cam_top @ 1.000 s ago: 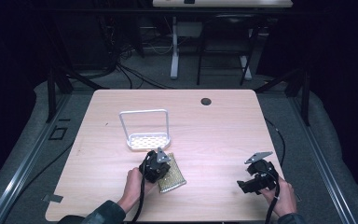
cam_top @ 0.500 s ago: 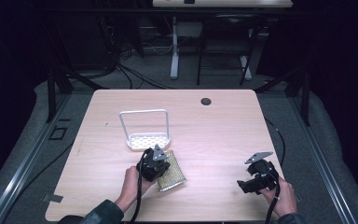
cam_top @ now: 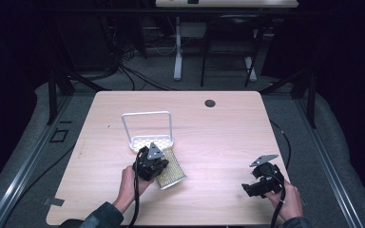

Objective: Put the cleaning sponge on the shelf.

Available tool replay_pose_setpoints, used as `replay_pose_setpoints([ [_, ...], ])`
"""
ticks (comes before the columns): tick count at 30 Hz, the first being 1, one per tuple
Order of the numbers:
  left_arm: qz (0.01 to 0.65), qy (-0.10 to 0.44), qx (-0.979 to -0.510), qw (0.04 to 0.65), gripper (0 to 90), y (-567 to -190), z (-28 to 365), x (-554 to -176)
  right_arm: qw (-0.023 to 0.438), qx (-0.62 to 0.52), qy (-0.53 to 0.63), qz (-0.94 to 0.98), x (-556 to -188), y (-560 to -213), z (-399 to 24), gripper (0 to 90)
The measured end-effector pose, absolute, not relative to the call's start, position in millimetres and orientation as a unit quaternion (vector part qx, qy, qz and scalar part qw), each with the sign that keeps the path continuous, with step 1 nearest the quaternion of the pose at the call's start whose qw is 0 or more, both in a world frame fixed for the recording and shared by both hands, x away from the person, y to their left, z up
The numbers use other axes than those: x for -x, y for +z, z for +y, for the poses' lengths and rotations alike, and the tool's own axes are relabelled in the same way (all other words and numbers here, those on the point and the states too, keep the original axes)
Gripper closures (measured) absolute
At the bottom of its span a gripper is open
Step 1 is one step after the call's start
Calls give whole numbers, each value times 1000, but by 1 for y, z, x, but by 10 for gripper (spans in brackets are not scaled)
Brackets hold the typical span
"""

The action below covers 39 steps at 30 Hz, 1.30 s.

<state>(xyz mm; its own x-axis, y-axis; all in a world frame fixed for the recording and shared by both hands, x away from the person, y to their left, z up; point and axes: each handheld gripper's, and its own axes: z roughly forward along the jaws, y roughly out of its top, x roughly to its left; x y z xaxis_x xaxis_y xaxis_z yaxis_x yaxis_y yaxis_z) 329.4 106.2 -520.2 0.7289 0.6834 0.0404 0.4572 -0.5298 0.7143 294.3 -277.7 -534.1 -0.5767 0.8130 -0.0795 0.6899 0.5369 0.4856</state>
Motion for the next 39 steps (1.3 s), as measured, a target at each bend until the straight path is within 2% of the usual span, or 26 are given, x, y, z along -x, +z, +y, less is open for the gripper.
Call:
replay_pose_setpoints([
  [26, 372, 204, -832, 358, 895, -506, 143, -349, 148, -436, 206, 864, -294, -535, -277, 131],
  [39, 388, 211, -821, 361, 895, -508, 150, -360, 148, -435, 200, 865, -295, -536, -277, 131],
])
